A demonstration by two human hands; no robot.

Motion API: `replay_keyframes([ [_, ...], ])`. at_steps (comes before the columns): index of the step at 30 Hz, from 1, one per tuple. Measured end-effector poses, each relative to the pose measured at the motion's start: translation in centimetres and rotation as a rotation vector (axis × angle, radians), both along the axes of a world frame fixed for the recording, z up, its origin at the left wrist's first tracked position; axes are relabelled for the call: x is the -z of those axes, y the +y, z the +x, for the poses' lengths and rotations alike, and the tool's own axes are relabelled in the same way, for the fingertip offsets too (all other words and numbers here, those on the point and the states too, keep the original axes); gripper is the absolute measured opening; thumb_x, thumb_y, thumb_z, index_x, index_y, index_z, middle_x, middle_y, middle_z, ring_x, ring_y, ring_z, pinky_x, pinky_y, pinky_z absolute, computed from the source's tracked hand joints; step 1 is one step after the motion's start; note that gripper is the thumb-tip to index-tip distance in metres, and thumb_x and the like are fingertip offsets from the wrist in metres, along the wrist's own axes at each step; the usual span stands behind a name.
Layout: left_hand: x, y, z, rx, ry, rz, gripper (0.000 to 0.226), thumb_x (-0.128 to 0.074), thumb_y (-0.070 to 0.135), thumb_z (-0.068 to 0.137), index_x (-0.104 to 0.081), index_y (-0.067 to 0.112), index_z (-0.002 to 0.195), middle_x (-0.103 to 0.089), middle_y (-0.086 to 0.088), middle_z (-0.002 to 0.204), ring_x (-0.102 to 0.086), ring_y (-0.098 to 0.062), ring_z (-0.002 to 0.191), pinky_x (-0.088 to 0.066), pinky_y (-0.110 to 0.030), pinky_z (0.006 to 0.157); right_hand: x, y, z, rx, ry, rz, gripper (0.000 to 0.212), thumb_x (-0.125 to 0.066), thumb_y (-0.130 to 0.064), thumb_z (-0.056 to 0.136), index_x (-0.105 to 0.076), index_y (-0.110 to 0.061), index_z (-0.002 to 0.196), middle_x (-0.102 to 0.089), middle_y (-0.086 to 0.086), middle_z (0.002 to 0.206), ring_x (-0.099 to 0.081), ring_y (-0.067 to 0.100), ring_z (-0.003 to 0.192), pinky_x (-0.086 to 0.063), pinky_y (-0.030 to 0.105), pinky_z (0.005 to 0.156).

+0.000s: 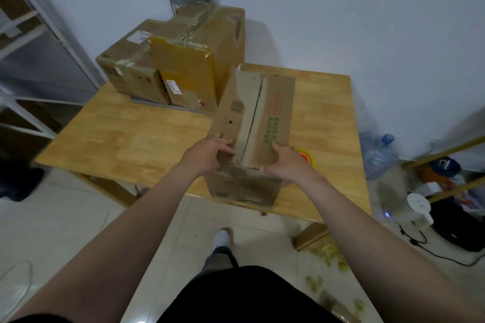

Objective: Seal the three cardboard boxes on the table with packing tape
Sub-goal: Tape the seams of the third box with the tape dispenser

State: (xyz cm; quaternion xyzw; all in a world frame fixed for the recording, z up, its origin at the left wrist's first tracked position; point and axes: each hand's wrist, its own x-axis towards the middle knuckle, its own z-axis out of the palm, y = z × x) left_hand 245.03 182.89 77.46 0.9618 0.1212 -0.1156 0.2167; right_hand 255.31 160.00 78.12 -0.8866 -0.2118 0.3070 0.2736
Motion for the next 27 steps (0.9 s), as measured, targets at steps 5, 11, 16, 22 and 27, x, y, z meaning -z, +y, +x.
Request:
replay_keyframes([
  [5, 0.4, 1.8, 5.7, -0.011, -0.011, 0.005, 0.064, -0.085, 0.008, 0.078, -0.067, 0.039, 0.131, -0.045, 0.014, 0.157, -0.022, -0.016, 0.154, -0.037, -0.05, 0.118, 0.2, 2.4, 4.7, 0.097, 0.008, 0.019, 0.099, -0.078, -0.032, 0.083, -0.018, -0.022, 0.161, -0.03, 0.002, 0.162, -0.053, 0.031, 0.127, -0.064, 0.043, 0.067],
  [11, 0.2, 5.2, 13.3, 0.006, -0.002, -0.023, 0.065, -0.084, 0.009, 0.08, -0.064, 0.039, 0.134, -0.041, 0.017, 0.159, -0.018, -0.013, 0.155, -0.036, -0.054, 0.117, 0.2, 5.8, 12.3, 0.135, -0.016, 0.016, 0.1, -0.08, -0.03, 0.083, -0.019, -0.017, 0.161, -0.034, 0.003, 0.159, -0.053, 0.03, 0.129, -0.062, 0.04, 0.074],
  [16, 0.3, 8.3, 20.8, 0.061, -0.022, -0.064, 0.066, -0.082, 0.006, 0.082, -0.062, 0.033, 0.138, -0.037, 0.015, 0.161, -0.014, -0.015, 0.156, -0.028, -0.048, 0.123, 1.0, 8.7, 19.1, 0.227, -0.012, 0.051, 0.101, -0.082, -0.03, 0.08, -0.022, -0.022, 0.16, -0.045, 0.003, 0.149, -0.063, 0.03, 0.116, -0.062, 0.048, 0.074],
  [22, 1.0, 11.5, 29.5, 0.083, -0.065, -0.114, 0.064, -0.073, 0.002, 0.088, -0.061, 0.04, 0.137, -0.034, 0.021, 0.161, -0.011, -0.011, 0.156, -0.025, -0.057, 0.123, 1.4, 11.1, 25.9, 0.262, -0.165, 0.032, 0.084, -0.072, -0.04, 0.089, -0.031, -0.017, 0.158, -0.049, 0.012, 0.149, -0.053, 0.03, 0.129, -0.05, 0.044, 0.102],
  [27, 1.2, 9.4, 32.5, 0.005, -0.202, -0.067, 0.058, -0.067, 0.003, 0.093, -0.058, 0.035, 0.14, -0.035, 0.008, 0.163, -0.01, -0.02, 0.157, 0.001, -0.065, 0.123, 4.3, 8.1, 25.7, 0.399, -0.333, 0.16, 0.062, -0.063, -0.025, 0.097, -0.039, -0.025, 0.154, -0.05, 0.011, 0.14, -0.061, 0.028, 0.108, -0.049, 0.039, 0.099],
])
